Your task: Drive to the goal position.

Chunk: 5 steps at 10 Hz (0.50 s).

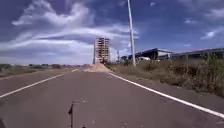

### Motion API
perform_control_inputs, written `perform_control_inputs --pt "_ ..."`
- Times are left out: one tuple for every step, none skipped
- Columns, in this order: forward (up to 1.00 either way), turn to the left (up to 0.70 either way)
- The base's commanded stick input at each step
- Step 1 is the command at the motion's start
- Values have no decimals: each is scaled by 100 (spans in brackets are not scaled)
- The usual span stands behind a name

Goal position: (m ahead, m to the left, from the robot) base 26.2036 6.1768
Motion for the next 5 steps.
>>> perform_control_inputs --pt "100 40" --pt "100 34" --pt "100 15" --pt "100 0" --pt "100 0"
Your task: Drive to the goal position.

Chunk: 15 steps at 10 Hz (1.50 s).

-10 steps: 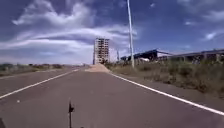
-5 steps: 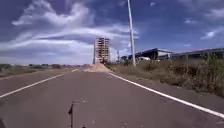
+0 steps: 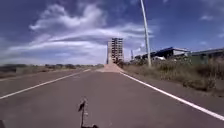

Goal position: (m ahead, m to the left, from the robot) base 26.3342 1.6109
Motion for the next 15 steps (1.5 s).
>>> perform_control_inputs --pt "100 0" --pt "100 0" --pt "100 0" --pt "100 0" --pt "100 0" --pt "100 0" --pt "100 0" --pt "100 0" --pt "100 0" --pt "100 0" --pt "100 0" --pt "100 0" --pt "100 0" --pt "100 0" --pt "100 0"
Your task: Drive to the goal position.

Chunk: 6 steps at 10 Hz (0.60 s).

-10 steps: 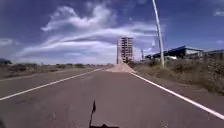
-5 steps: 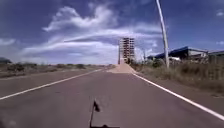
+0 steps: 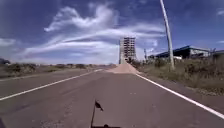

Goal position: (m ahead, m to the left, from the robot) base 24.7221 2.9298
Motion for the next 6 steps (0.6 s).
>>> perform_control_inputs --pt "100 0" --pt "100 0" --pt "100 0" --pt "100 0" --pt "100 0" --pt "100 0"
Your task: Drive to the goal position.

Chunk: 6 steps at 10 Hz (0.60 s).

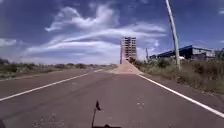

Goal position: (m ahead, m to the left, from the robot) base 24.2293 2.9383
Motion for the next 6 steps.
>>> perform_control_inputs --pt "100 0" --pt "100 0" --pt "100 0" --pt "100 0" --pt "100 0" --pt "100 0"
